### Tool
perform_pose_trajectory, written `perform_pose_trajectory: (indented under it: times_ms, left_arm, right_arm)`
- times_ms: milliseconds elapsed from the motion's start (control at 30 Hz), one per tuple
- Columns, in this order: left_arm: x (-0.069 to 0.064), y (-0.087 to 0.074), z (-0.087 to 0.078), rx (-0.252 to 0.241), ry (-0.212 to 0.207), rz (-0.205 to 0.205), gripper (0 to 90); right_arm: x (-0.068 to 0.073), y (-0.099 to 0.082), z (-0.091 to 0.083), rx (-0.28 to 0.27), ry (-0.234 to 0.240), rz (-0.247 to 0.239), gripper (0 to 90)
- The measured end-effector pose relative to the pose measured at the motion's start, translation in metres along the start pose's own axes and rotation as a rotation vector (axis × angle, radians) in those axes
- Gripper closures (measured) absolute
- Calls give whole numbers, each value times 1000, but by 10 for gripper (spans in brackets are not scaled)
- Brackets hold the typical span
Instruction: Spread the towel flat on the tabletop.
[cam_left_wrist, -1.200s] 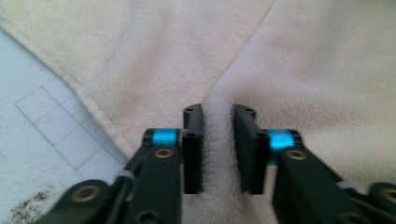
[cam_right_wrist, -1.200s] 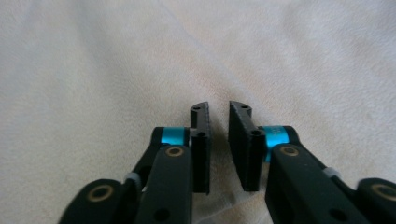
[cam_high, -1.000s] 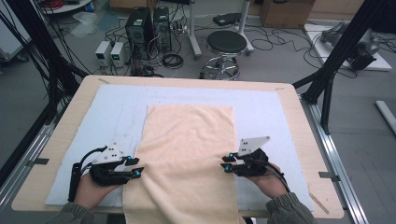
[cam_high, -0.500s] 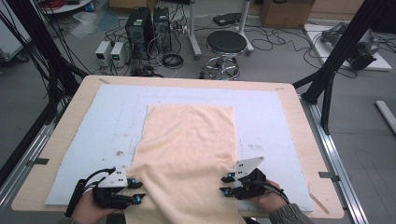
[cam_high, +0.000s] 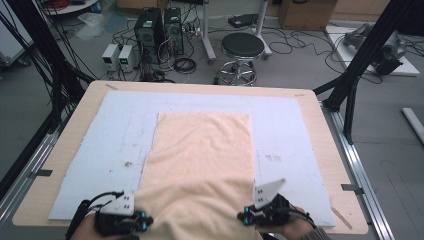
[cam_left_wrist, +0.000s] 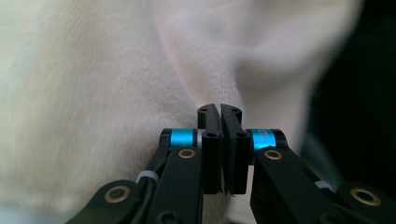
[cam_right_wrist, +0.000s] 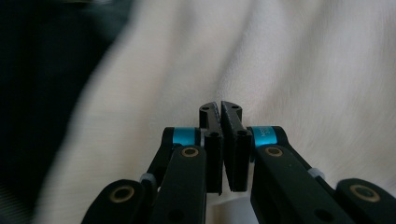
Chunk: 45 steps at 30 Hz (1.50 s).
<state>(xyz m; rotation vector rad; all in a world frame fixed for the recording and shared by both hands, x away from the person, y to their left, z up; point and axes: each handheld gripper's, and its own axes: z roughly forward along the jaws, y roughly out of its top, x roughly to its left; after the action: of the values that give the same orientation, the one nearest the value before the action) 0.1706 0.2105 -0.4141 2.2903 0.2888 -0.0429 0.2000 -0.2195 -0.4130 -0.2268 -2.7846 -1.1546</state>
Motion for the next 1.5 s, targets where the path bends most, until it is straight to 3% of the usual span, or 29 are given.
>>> perform_pose_trajectory:
  times_ms: [67,133,167,200,267,333,433,500,567,633,667,733,800,833,867,933,1033,1133,1267,1500]
  left_arm:
    - [-4,8,-10,-63,15,-7,812]
    - [-1,13,-15,-109,50,-18,716]
    - [3,14,-14,-114,73,-15,696]
    - [6,13,-12,-113,91,-23,679]
    - [12,10,-4,-103,127,-25,649]
    - [20,5,5,-68,150,-45,633]
    - [29,-3,19,-3,139,-56,615]
    - [29,-5,24,-10,141,-41,607]
    - [30,-4,23,1,155,-49,658]
    - [30,-5,22,-7,165,-56,746]
    - [30,-5,22,-4,150,-65,799]
    - [27,-4,22,7,134,-63,852]
    - [21,-4,22,24,76,-50,858]
    - [19,-4,21,35,69,-26,857]
    - [18,-4,21,24,70,-28,853]
    - [20,-2,18,-11,78,-47,818]
    - [27,1,14,-44,126,-70,685]
    - [32,3,12,-72,173,-66,654]
    - [46,7,9,-110,226,-85,622]
    - [65,15,3,-169,277,-112,552]
  right_arm:
    - [19,3,-8,-20,14,-13,751]
    - [22,5,-14,-53,-7,-16,705]
    - [17,5,-17,-65,-63,-17,699]
    - [11,5,-18,-81,-86,1,688]
    - [-3,5,-16,-104,-125,5,669]
    - [-15,6,-8,-80,-136,-5,640]
    - [-29,5,7,-44,-118,-4,620]
    - [-35,4,16,-8,-102,8,632]
    - [-36,2,25,23,-116,-9,707]
    - [-36,0,25,11,-117,-7,835]
    - [-37,0,24,12,-104,-7,862]
    - [-34,1,23,27,-99,-30,877]
    - [-28,2,19,66,-56,-64,879]
    - [-24,2,14,65,-50,-79,876]
    - [-22,1,10,53,-44,-76,860]
    - [-22,1,0,15,-42,-57,841]
    - [-28,-1,-6,-24,-82,-6,695]
    - [-35,-4,-5,-43,-112,16,647]
    - [-48,-2,-4,-84,-180,81,595]
    - [-75,3,-12,-151,-264,162,474]
